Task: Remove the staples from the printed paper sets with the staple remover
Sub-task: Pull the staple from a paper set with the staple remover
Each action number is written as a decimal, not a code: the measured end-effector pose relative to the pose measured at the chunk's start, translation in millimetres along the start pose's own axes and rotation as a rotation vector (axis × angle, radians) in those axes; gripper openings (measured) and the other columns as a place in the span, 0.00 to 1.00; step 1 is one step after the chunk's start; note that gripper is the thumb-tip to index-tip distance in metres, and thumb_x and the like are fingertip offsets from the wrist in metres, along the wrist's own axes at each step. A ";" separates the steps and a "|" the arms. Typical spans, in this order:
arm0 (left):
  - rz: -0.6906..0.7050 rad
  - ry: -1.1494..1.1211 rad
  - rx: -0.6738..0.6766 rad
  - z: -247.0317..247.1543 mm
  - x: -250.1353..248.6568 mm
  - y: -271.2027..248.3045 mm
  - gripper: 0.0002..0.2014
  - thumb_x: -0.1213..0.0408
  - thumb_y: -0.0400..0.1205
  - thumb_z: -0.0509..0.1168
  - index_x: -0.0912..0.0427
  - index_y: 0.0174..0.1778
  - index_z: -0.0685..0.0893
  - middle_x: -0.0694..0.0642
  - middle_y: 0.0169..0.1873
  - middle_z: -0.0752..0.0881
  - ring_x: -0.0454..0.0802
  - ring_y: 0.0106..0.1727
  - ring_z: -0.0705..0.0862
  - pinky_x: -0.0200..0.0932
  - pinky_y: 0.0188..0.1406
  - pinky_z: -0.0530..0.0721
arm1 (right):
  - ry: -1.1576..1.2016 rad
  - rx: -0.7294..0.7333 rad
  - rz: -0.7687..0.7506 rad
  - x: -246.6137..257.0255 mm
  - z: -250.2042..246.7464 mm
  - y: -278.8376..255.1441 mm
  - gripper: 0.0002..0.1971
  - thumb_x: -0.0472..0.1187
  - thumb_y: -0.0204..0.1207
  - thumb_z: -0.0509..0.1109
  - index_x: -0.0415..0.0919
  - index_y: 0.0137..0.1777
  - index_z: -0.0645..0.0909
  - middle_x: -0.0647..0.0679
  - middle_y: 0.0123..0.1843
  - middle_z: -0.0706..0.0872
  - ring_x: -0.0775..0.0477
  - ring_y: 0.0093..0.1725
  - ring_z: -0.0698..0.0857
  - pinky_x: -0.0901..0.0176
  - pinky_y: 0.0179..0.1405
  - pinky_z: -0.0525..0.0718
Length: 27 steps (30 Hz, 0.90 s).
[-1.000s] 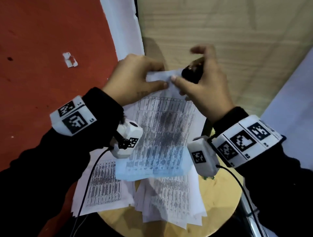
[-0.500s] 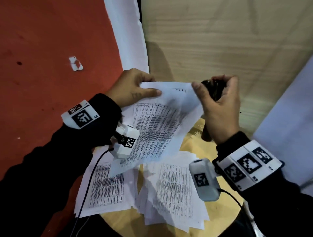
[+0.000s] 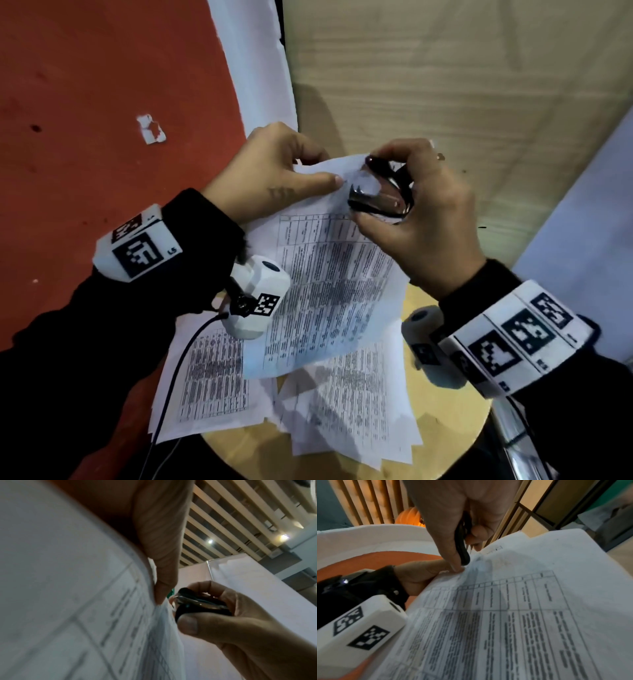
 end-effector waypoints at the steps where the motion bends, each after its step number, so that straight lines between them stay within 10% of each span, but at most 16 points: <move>1: -0.008 -0.015 0.004 -0.9 -2.3 -0.3 0.14 0.57 0.72 0.68 0.66 0.40 0.89 0.68 0.37 0.88 0.46 0.37 0.80 0.54 0.42 0.83 | -0.044 0.006 -0.050 2.0 -4.1 2.3 0.23 0.31 0.61 0.77 0.30 0.56 0.79 0.40 0.50 0.85 0.41 0.49 0.85 0.56 0.48 0.81; 6: -0.056 -0.075 0.025 0.8 -14.4 -2.2 0.14 0.59 0.74 0.65 0.65 0.27 0.82 0.54 0.23 0.75 0.37 0.25 0.70 0.37 0.26 0.68 | -0.254 0.019 -0.218 7.3 -15.1 8.8 0.19 0.41 0.67 0.75 0.35 0.57 0.84 0.44 0.54 0.88 0.36 0.51 0.85 0.45 0.44 0.84; 17: -0.057 -0.168 0.070 -2.1 -25.7 -5.8 0.23 0.58 0.75 0.64 0.81 0.38 0.80 0.69 0.30 0.76 0.52 0.33 0.68 0.57 0.27 0.65 | -0.197 0.049 -0.318 9.8 -20.7 11.5 0.17 0.35 0.66 0.77 0.32 0.55 0.86 0.38 0.55 0.88 0.33 0.51 0.87 0.40 0.43 0.86; 27: -0.043 -0.245 0.111 -5.1 -30.4 -5.0 0.25 0.56 0.75 0.67 0.82 0.40 0.81 0.74 0.30 0.77 0.53 0.35 0.70 0.49 0.32 0.65 | -0.228 0.105 -0.377 10.7 -23.0 15.2 0.15 0.34 0.69 0.75 0.35 0.56 0.86 0.42 0.54 0.89 0.32 0.46 0.86 0.43 0.37 0.86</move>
Point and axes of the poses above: each hand's wrist, its own y-axis towards the middle knuckle, its own z-axis out of the palm, x = y × z, the point moved 2 cm from there along y, towards the middle knuckle
